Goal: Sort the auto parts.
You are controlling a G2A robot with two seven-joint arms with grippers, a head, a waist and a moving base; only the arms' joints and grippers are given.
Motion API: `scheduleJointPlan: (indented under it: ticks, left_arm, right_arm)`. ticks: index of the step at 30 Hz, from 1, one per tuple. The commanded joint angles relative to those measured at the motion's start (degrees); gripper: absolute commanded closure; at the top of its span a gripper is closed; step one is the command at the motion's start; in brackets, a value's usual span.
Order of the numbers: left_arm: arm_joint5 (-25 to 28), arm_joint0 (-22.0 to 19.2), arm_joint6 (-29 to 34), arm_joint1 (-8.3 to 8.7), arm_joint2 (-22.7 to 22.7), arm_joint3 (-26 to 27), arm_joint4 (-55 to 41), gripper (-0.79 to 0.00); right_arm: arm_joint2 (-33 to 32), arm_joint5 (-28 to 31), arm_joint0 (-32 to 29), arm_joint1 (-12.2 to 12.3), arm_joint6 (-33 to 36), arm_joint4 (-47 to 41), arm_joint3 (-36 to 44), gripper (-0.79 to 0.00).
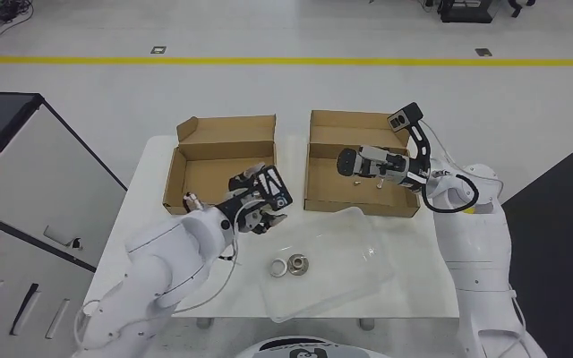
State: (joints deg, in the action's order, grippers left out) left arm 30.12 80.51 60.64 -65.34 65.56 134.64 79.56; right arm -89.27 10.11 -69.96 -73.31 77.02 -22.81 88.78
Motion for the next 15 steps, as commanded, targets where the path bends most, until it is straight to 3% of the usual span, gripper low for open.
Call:
scheduleJointPlan:
  ticks: [1, 8, 15]
  left_arm:
    - [-0.3, -1.7, 4.6, -0.24, -2.6, 0.0, -0.7, -0.785]
    - [-3.1, -6.5, 16.6, -1.23, -10.8, 0.0, -3.6, -0.785]
    - [-8.5, -10.2, 22.0, -0.84, -19.1, 0.0, -3.6, -0.785]
  right_arm:
    - [0.0, 0.0, 0.0, 0.0, 0.0, 0.0, 0.0, -0.785]
    - [0.0, 0.0, 0.0, 0.0, 0.0, 0.0, 0.0, -0.785]
    - [0.0, 0.0, 0.0, 0.0, 0.0, 0.0, 0.0, -0.785]
